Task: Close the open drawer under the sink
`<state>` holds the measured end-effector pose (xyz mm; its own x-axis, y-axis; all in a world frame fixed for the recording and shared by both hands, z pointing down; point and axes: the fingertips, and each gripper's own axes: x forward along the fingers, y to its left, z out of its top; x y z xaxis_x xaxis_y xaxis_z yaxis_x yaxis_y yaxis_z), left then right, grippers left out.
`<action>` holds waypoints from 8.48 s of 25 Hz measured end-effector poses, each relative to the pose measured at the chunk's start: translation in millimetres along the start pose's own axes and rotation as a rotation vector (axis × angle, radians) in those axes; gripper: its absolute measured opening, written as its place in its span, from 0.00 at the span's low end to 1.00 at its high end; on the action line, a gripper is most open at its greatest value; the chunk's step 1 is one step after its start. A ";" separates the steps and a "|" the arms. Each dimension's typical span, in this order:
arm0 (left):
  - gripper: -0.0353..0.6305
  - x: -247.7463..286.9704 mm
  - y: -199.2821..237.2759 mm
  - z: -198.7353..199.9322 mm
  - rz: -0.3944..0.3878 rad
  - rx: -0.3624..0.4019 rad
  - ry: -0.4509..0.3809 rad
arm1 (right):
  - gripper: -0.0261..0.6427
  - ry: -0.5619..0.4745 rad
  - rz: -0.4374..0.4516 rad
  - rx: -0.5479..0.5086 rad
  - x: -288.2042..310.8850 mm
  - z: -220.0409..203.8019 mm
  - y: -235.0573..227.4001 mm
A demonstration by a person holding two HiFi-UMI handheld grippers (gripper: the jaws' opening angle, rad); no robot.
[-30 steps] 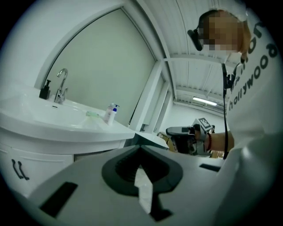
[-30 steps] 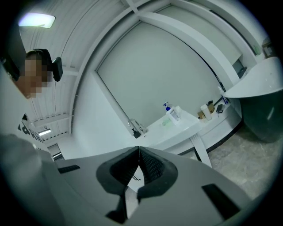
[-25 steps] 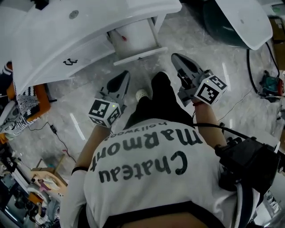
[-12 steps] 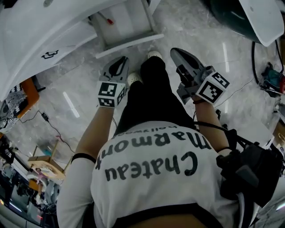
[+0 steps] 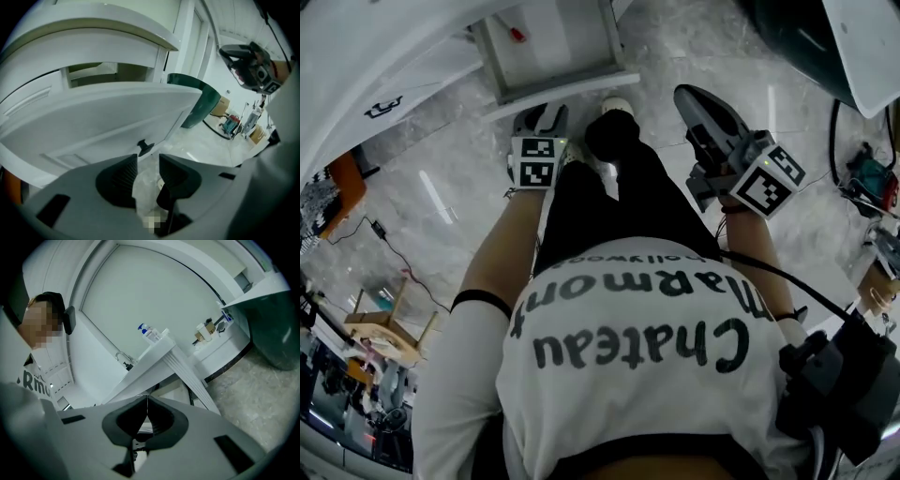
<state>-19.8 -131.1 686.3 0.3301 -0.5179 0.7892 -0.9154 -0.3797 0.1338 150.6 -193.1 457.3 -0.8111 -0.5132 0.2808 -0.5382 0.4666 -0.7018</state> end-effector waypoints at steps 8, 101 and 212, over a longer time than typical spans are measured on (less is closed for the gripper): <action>0.21 13.5 8.5 11.1 0.035 0.020 0.019 | 0.06 0.037 0.009 0.029 8.9 -1.0 -10.3; 0.22 37.0 66.8 64.1 0.103 -0.321 -0.075 | 0.06 -0.011 -0.019 0.139 5.3 10.2 -40.6; 0.09 -428.6 18.6 211.8 -0.200 -0.099 -0.754 | 0.06 -0.178 0.138 -0.305 -8.2 100.2 257.7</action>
<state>-129.6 -78.6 223.6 0.5256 -0.8409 0.1290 -0.8266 -0.4688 0.3115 41.5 -140.8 208.6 -0.8425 -0.5353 0.0607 -0.4923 0.7192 -0.4904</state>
